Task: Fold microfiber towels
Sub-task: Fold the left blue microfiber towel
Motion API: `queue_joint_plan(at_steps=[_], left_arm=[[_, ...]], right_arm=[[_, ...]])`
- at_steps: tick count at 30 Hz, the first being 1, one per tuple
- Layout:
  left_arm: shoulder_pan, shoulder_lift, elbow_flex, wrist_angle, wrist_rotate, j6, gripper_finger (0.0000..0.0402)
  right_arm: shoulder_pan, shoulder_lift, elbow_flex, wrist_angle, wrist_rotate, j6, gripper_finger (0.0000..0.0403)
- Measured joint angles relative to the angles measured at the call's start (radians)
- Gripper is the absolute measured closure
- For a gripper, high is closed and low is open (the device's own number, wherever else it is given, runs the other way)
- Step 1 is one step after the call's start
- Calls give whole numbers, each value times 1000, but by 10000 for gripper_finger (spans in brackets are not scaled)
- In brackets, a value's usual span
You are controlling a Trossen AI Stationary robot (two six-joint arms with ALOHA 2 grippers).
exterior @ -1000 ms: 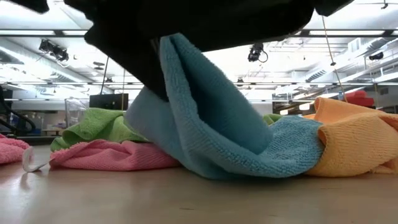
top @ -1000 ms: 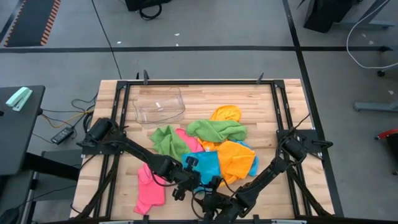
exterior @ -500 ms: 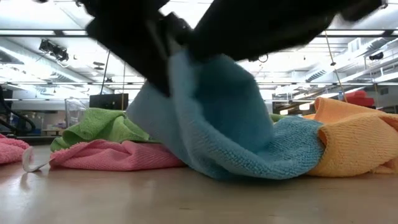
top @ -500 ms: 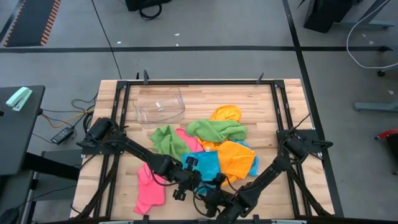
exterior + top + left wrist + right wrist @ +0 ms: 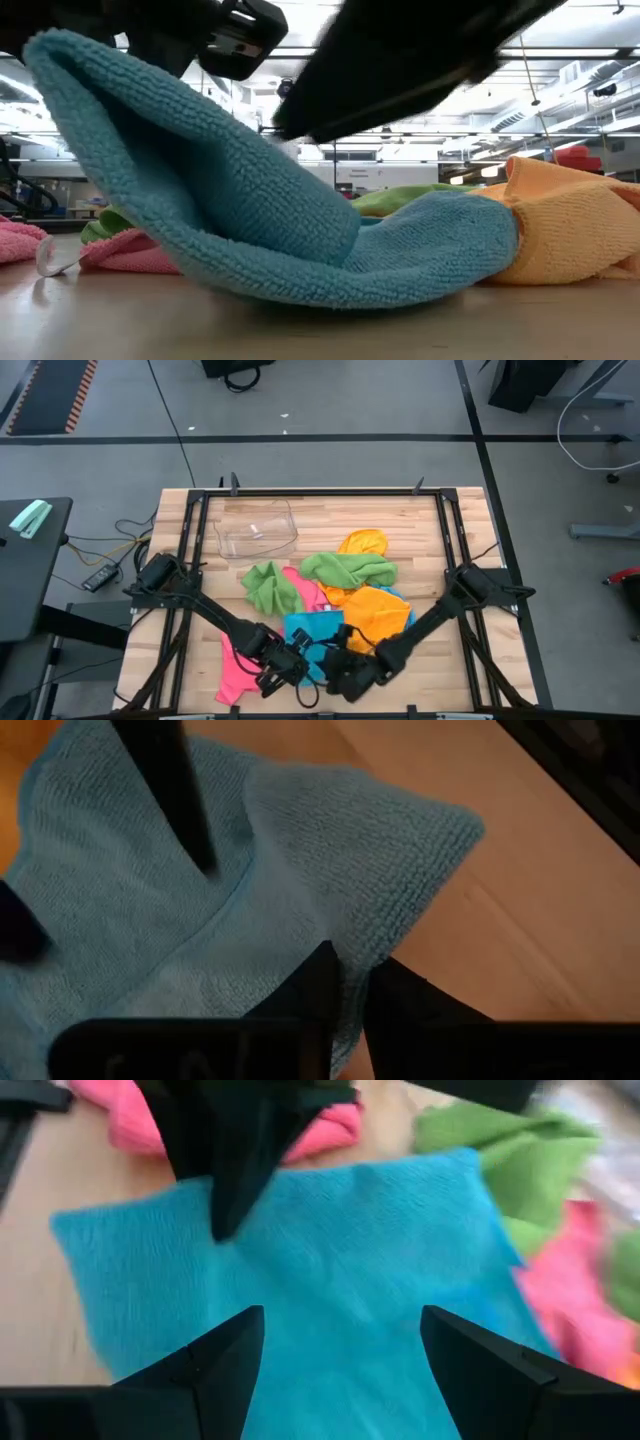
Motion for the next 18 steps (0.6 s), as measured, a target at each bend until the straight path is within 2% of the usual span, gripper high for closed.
queue_joint_plan(at_steps=[10,14,18], left_arm=[[4,2,0,-3,-1,26,380],[6,2,-12,1,-5,26,375],[10,3,-13,14,-10,26,360]], right_arm=[[-101,16,-153,170,-165,-60,125],[-103,12,-237,270,-171,-74,126],[-104,8,-268,298,-192,-108,126]])
